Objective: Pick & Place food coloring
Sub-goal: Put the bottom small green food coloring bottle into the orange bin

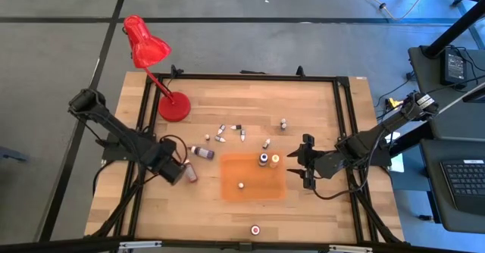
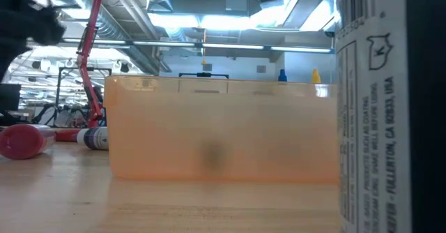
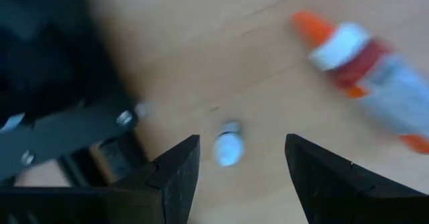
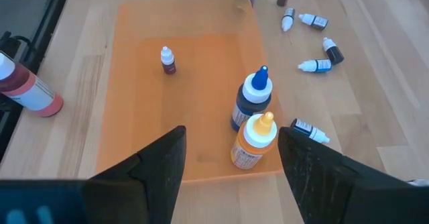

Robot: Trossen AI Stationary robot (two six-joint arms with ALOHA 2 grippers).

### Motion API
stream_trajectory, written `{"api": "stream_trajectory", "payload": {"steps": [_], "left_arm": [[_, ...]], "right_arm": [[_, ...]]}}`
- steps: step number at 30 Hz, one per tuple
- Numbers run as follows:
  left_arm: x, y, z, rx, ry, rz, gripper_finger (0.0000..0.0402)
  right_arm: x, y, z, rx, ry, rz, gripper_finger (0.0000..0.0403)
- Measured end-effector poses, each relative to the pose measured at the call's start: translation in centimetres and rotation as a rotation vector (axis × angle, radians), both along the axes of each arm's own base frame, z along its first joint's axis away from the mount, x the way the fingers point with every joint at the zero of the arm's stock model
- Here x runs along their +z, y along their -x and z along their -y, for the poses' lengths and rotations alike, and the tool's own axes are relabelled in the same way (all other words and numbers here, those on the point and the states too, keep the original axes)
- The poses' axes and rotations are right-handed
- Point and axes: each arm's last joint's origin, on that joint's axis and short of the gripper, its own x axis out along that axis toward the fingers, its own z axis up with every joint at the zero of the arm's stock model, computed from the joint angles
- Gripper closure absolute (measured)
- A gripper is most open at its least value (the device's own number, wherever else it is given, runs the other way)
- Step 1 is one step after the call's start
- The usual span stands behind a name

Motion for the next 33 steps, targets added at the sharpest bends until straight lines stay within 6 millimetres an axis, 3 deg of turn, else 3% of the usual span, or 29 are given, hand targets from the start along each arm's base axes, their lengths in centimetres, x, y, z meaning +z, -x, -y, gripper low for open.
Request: {"api": "stream_trajectory", "payload": {"steps": [19,33], "left_arm": [[-3.6,1.6,0.5,0.059,0.042,0.004,0.0194],[-3.8,1.5,0.5,0.051,0.048,0.015,0.0293]], "right_arm": [[0.0,0.0,0.0,0.0,-0.001,0.0,0.0164],[0.0,0.0,0.0,0.001,-0.001,0.0,0.0164]]}}
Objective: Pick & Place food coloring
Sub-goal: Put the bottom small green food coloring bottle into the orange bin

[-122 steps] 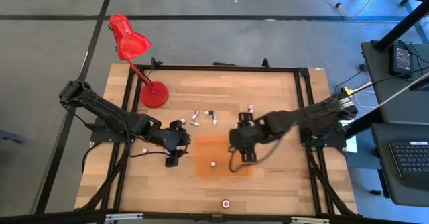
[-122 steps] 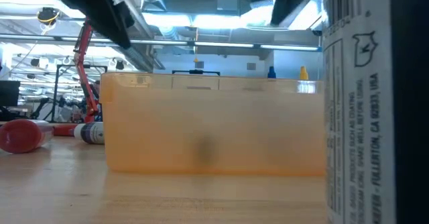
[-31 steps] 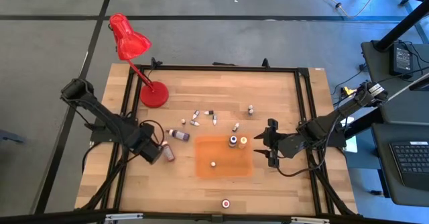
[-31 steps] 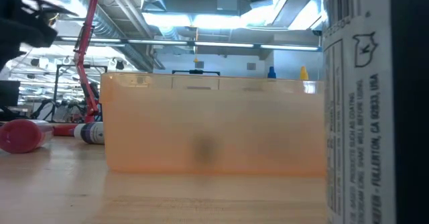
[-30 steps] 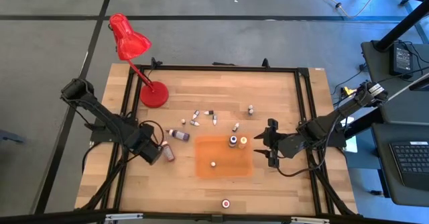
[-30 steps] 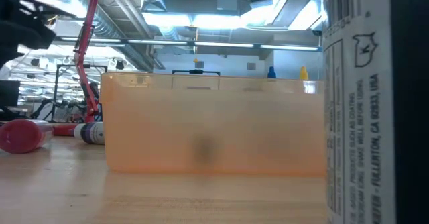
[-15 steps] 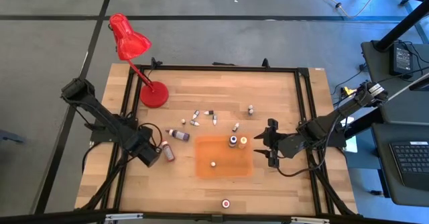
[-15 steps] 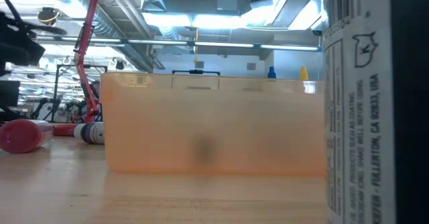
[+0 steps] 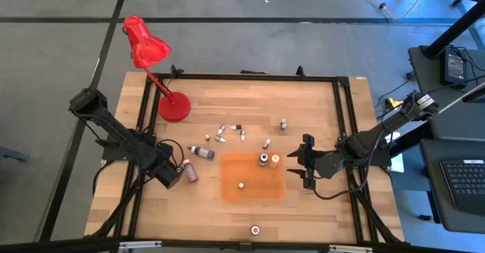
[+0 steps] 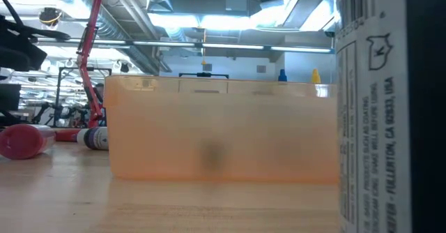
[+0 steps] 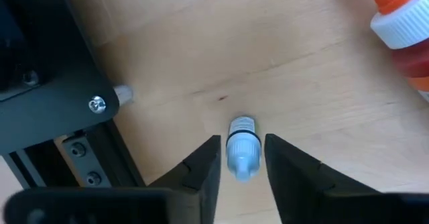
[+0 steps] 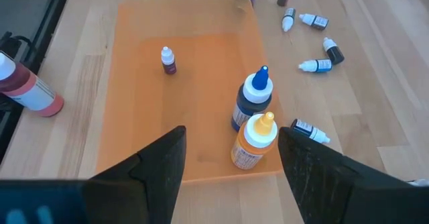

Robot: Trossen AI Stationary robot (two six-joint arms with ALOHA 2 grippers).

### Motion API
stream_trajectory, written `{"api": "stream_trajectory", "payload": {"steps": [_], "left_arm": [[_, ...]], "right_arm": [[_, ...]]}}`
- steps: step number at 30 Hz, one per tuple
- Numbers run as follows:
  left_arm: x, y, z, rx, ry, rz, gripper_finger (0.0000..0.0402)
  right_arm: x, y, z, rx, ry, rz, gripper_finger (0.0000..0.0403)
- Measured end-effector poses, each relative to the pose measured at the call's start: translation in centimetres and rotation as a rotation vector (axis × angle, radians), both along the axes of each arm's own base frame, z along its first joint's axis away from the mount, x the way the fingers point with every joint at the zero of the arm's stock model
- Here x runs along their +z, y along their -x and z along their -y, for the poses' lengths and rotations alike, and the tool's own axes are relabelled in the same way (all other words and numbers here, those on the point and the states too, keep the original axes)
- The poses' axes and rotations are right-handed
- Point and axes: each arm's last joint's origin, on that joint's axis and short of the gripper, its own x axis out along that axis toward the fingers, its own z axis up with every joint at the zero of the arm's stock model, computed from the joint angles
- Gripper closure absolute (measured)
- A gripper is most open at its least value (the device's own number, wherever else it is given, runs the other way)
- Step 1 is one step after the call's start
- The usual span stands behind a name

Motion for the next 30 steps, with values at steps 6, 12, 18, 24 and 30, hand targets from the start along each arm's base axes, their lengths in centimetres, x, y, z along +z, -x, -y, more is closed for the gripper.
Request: {"api": "stream_trajectory", "payload": {"steps": [6,12,18,24,30], "left_arm": [[0.0,-0.1,0.1,-0.037,0.025,-0.006,0.0335],[0.1,-0.1,0.2,-0.087,0.026,-0.003,0.035],[2.7,-1.9,0.6,-0.166,0.014,0.119,0.0351],[6.4,-4.8,0.7,-0.286,-0.078,0.366,0.0351],[9.4,-9.3,1.0,-0.547,-0.162,0.763,0.0351]], "right_arm": [[0.0,0.0,0.0,0.001,0.001,0.0,0.0164],[0.0,0.0,0.0,0.001,0.001,0.0,0.0164],[0.0,0.0,0.0,0.002,0.002,0.0,0.0164],[0.0,0.0,0.0,-0.002,-0.002,0.0,0.0164],[0.0,0.0,0.0,-0.002,-0.002,0.0,0.0164]]}}
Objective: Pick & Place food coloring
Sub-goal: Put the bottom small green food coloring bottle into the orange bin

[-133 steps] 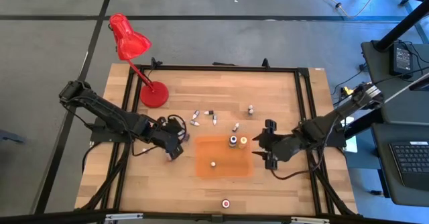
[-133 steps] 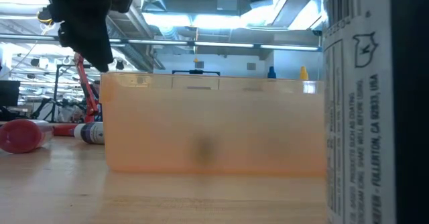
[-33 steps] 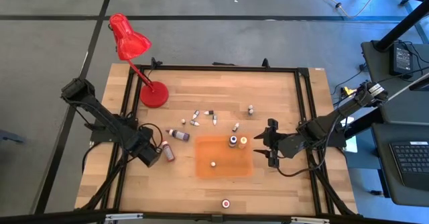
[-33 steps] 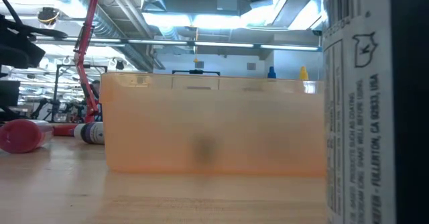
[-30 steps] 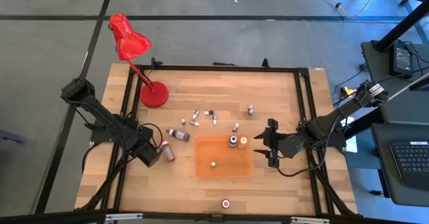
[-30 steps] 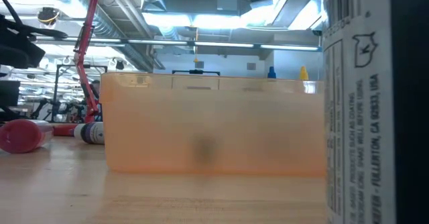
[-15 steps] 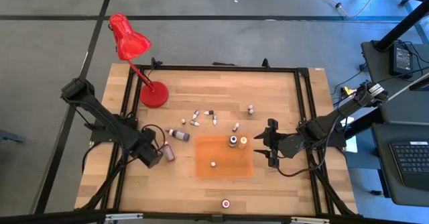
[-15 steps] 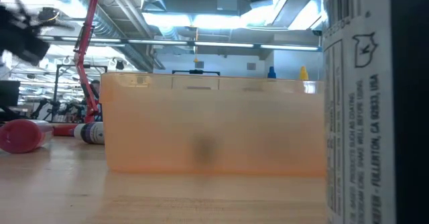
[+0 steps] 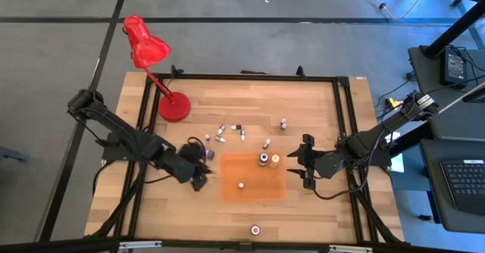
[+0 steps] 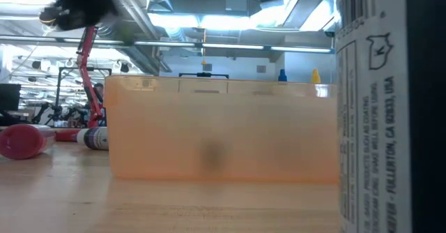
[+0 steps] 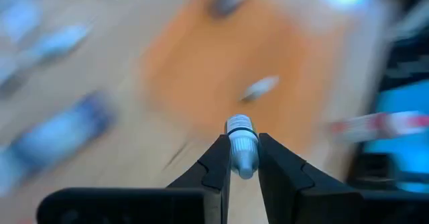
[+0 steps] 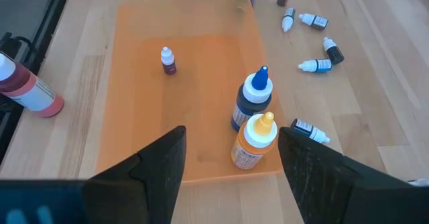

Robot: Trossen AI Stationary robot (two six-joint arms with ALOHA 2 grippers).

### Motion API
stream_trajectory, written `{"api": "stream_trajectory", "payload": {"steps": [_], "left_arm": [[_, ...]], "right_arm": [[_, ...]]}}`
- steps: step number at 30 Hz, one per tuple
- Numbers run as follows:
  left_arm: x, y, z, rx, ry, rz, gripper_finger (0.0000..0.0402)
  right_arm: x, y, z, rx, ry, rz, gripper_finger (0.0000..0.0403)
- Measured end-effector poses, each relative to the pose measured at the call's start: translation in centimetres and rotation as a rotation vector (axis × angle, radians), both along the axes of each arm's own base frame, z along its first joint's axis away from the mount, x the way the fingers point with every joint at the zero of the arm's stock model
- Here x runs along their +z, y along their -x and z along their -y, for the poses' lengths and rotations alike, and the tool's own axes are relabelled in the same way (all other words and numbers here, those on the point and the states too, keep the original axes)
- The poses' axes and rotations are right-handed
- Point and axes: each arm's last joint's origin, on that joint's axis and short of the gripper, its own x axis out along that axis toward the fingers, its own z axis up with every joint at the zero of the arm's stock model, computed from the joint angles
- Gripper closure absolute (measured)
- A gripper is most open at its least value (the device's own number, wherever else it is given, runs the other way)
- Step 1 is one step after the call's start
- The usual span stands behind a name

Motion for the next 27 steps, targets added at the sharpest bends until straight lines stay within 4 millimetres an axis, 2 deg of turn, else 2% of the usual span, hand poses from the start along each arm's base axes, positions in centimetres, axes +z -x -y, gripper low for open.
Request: {"api": "stream_trajectory", "payload": {"steps": [4,10,17,24,27], "left_arm": [[1.1,-3.0,-0.1,-0.173,-0.055,0.115,0.0352],[1.4,-7.6,0.0,-0.359,-0.167,0.008,0.0352],[-1.4,-11.1,1.0,-0.499,-0.19,-0.196,0.0351],[-4.7,-12.6,1.7,-0.534,-0.183,-0.328,0.0349],[-5.4,-12.7,1.8,-0.547,-0.166,-0.35,0.0345]], "right_arm": [[0.0,0.0,0.0,-0.002,-0.003,0.0,0.0164],[0.0,0.0,0.0,-0.019,-0.024,0.001,0.0164],[0.0,0.0,0.0,-0.031,-0.043,0.002,0.0164],[0.0,0.0,0.0,-0.026,-0.047,-0.002,0.0164],[0.0,0.0,0.0,-0.025,-0.047,-0.002,0.0164]]}}
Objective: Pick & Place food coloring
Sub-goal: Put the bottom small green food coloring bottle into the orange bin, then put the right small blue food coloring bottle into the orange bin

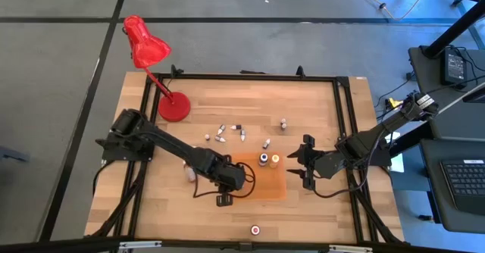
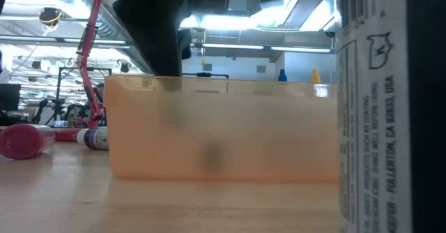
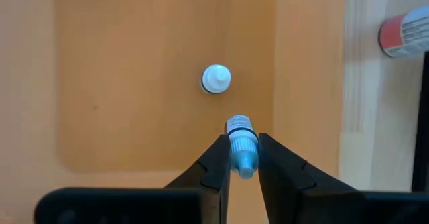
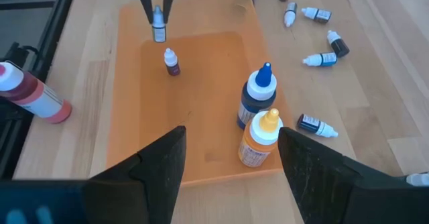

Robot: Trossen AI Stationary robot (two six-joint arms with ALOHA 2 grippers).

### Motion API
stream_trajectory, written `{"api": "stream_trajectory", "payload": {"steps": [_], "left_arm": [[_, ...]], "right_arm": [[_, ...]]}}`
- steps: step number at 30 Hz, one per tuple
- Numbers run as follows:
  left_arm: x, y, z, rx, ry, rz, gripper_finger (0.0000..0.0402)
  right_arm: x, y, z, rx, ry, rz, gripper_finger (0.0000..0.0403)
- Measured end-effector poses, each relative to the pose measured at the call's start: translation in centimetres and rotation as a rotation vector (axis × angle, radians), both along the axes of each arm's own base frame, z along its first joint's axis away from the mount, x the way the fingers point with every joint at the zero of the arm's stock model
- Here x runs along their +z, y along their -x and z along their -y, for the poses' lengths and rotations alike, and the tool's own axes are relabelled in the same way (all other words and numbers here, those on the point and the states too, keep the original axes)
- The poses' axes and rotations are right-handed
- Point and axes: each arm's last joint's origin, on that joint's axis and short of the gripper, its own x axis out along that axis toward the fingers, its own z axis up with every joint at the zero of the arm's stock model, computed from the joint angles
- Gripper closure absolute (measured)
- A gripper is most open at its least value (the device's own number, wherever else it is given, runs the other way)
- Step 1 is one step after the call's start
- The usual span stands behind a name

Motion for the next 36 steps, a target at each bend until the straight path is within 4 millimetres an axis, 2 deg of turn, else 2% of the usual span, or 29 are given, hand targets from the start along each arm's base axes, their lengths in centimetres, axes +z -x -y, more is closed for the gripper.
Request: {"api": "stream_trajectory", "payload": {"steps": [9,19,36], "left_arm": [[-0.28,-0.06,0.01,0.0,-0.002,-0.009,0.0321],[-0.28,-0.06,0.03,0.0,-0.001,-0.01,0.032],[0.18,0.11,-0.15,-0.005,0.021,-0.012,0.0291]], "right_arm": [[-0.01,0.0,-0.01,0.002,-0.005,-0.002,0.0164],[-0.07,0.06,-0.23,0.043,-0.071,-0.032,0.0164],[-0.07,0.04,-0.17,0.015,-0.097,-0.032,0.0164]]}}
